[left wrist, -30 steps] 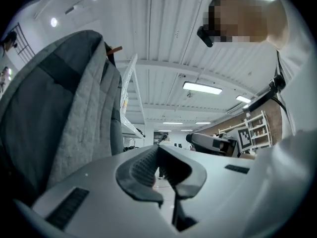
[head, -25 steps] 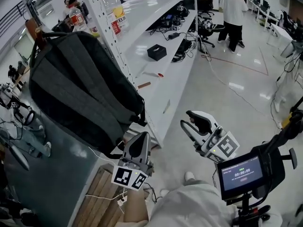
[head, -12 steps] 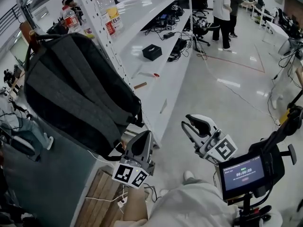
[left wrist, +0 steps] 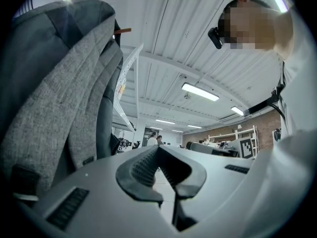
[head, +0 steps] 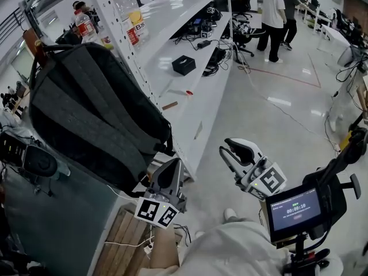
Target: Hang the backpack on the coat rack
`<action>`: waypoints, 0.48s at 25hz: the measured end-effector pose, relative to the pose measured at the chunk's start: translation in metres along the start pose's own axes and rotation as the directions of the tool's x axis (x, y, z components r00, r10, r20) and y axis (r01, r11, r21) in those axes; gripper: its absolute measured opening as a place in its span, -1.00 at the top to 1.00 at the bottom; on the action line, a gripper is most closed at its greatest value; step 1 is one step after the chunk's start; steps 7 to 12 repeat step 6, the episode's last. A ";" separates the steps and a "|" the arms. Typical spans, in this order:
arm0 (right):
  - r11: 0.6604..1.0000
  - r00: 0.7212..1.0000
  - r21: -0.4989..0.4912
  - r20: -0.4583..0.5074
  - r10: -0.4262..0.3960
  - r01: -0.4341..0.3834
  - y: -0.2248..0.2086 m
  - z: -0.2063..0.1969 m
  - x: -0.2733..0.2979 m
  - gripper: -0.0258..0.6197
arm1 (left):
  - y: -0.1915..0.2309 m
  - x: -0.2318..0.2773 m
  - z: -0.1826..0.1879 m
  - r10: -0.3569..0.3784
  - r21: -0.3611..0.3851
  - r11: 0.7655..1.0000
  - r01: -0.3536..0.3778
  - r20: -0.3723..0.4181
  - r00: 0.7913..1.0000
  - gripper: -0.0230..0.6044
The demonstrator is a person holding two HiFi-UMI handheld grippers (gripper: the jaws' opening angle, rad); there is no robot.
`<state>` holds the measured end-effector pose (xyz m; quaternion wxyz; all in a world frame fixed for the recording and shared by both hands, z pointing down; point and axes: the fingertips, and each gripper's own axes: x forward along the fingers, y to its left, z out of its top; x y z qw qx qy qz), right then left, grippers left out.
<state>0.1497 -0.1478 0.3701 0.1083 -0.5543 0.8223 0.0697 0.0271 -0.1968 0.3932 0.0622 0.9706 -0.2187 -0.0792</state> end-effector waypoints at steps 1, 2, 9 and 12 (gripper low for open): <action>1.000 1.000 0.001 0.001 -0.002 0.002 -0.001 0.000 0.000 0.59 | 0.000 0.000 0.000 0.001 0.000 1.000 -0.001 -0.001 1.000 0.90; 1.000 1.000 0.004 0.000 -0.005 0.005 -0.001 0.000 -0.001 0.59 | 0.001 0.000 -0.001 0.003 0.000 1.000 -0.003 -0.003 1.000 0.90; 1.000 1.000 0.015 -0.009 -0.014 0.014 -0.003 -0.002 -0.002 0.59 | 0.002 0.000 -0.003 0.009 -0.002 1.000 -0.009 -0.007 1.000 0.90; 1.000 1.000 0.015 -0.009 -0.014 0.014 -0.003 -0.002 -0.002 0.59 | 0.002 0.000 -0.003 0.009 -0.002 1.000 -0.009 -0.007 1.000 0.90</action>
